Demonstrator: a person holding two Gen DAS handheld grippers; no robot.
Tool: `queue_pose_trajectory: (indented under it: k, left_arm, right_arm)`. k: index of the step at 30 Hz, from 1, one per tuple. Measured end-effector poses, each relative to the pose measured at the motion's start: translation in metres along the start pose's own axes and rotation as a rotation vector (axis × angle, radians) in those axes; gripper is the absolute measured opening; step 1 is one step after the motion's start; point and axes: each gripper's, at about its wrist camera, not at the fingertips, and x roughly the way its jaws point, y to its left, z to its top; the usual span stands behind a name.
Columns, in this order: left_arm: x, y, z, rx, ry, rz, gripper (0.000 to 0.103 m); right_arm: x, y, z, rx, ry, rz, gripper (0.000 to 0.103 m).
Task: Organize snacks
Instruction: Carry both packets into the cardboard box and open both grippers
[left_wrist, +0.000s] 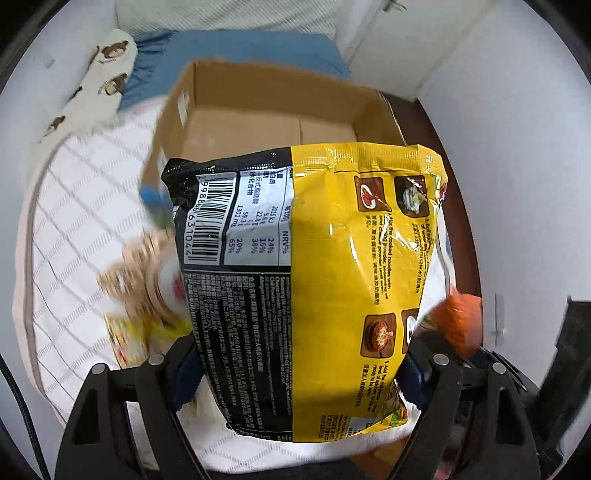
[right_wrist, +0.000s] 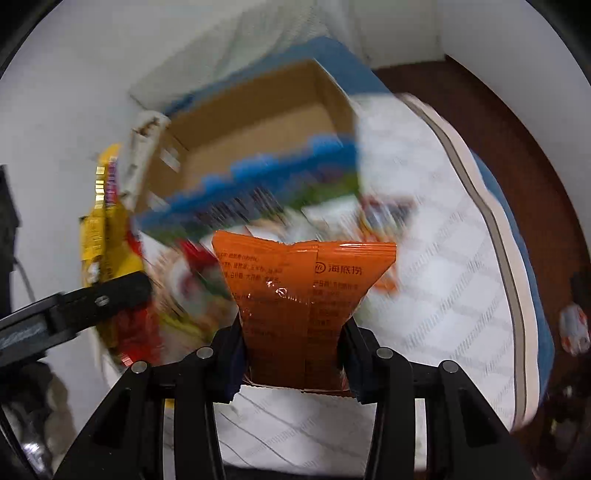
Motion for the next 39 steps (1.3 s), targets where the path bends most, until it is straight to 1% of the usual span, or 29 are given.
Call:
queue_pose_trajectory:
  k: [2, 4, 6, 7, 8, 9, 10, 12, 13, 14, 16, 18, 21, 25, 29, 31, 33, 34, 37, 39]
  left_arm:
    - [-0.007, 0.013, 0.03, -0.018, -0.021, 0.02, 0.085]
    - [-0.002, 0.022, 0.066, -0.034, -0.028, 0.044, 0.085]
    - [0.006, 0.022, 0.092, -0.037, -0.026, 0.067, 0.085]
    - [0.012, 0.023, 0.107, -0.036, -0.021, 0.082, 0.085]
    - [0.01, 0.027, 0.125, -0.036, -0.012, 0.09, 0.085]
    - [0.024, 0.032, 0.142, -0.037, 0.005, 0.107, 0.085]
    - [0.03, 0.036, 0.156, -0.04, 0.019, 0.116, 0.085]
    - [0.037, 0.031, 0.184, -0.053, 0.047, 0.13, 0.085]
    - [0.054, 0.037, 0.196, -0.055, 0.063, 0.145, 0.085]
    - [0.056, 0.032, 0.204, -0.052, 0.074, 0.153, 0.085]
    - [0.08, 0.037, 0.222, -0.049, 0.11, 0.172, 0.085]
    - [0.096, 0.035, 0.235, -0.05, 0.149, 0.168, 0.085]
    - [0.13, 0.043, 0.248, -0.062, 0.209, 0.15, 0.085]
    - [0.149, 0.041, 0.257, -0.052, 0.235, 0.156, 0.085]
    - [0.162, 0.037, 0.262, -0.047, 0.262, 0.151, 0.085]
    - [0.169, 0.039, 0.264, -0.053, 0.278, 0.147, 0.085]
    - [0.173, 0.046, 0.266, -0.053, 0.283, 0.147, 0.086]
    - [0.173, 0.049, 0.267, -0.061, 0.276, 0.142, 0.086]
    - [0.174, 0.053, 0.27, -0.06, 0.278, 0.119, 0.087]
    - [0.169, 0.052, 0.272, -0.054, 0.258, 0.113, 0.087]
  right_arm:
    - [-0.001, 0.014, 0.039, -0.038, -0.023, 0.013, 0.046]
    - [0.002, 0.023, 0.074, -0.065, -0.039, 0.02, 0.046]
    - [0.017, 0.033, 0.116, -0.092, -0.038, 0.018, 0.046]
    - [0.026, 0.036, 0.133, -0.102, -0.03, 0.014, 0.046]
    - [0.036, 0.039, 0.147, -0.109, -0.02, 0.008, 0.046]
    - [0.047, 0.041, 0.16, -0.114, -0.008, 0.002, 0.046]
    - [0.066, 0.043, 0.179, -0.122, 0.017, -0.003, 0.046]
    - [0.093, 0.044, 0.2, -0.109, 0.042, -0.003, 0.046]
    - [0.114, 0.043, 0.213, -0.112, 0.07, -0.007, 0.046]
    - [0.126, 0.043, 0.22, -0.116, 0.086, -0.012, 0.046]
    - [0.156, 0.04, 0.238, -0.118, 0.122, -0.023, 0.046]
    - [0.179, 0.036, 0.247, -0.122, 0.146, -0.033, 0.046]
    - [0.212, 0.03, 0.261, -0.129, 0.178, -0.052, 0.046]
    - [0.24, 0.022, 0.268, -0.138, 0.203, -0.059, 0.046]
    - [0.256, 0.018, 0.273, -0.128, 0.226, -0.04, 0.049]
    - [0.26, 0.012, 0.276, -0.111, 0.236, -0.048, 0.059]
    - [0.263, 0.009, 0.279, -0.104, 0.241, -0.044, 0.089]
    - [0.264, 0.007, 0.279, -0.102, 0.249, -0.032, 0.093]
    - [0.261, 0.008, 0.279, -0.114, 0.251, -0.042, 0.094]
    - [0.255, 0.012, 0.277, -0.12, 0.255, -0.051, 0.094]
